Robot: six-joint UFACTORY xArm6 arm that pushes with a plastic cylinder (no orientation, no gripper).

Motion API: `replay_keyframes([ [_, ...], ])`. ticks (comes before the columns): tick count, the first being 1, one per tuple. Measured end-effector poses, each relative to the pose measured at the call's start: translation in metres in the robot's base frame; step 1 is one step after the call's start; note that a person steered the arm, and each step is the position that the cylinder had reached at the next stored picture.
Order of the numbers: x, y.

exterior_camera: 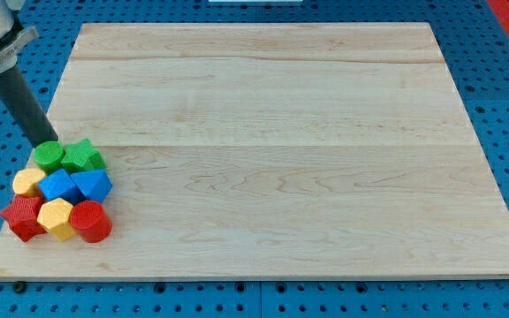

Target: Push the red star to the bottom left of the yellow hexagon

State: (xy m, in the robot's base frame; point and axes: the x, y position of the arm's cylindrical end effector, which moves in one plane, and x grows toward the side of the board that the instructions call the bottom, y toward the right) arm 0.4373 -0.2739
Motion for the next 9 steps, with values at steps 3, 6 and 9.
replay_keyframes([
  [3,-0.097,-0.030],
  [6,-0.086,-0.031],
  [9,0.050,-0.023],
])
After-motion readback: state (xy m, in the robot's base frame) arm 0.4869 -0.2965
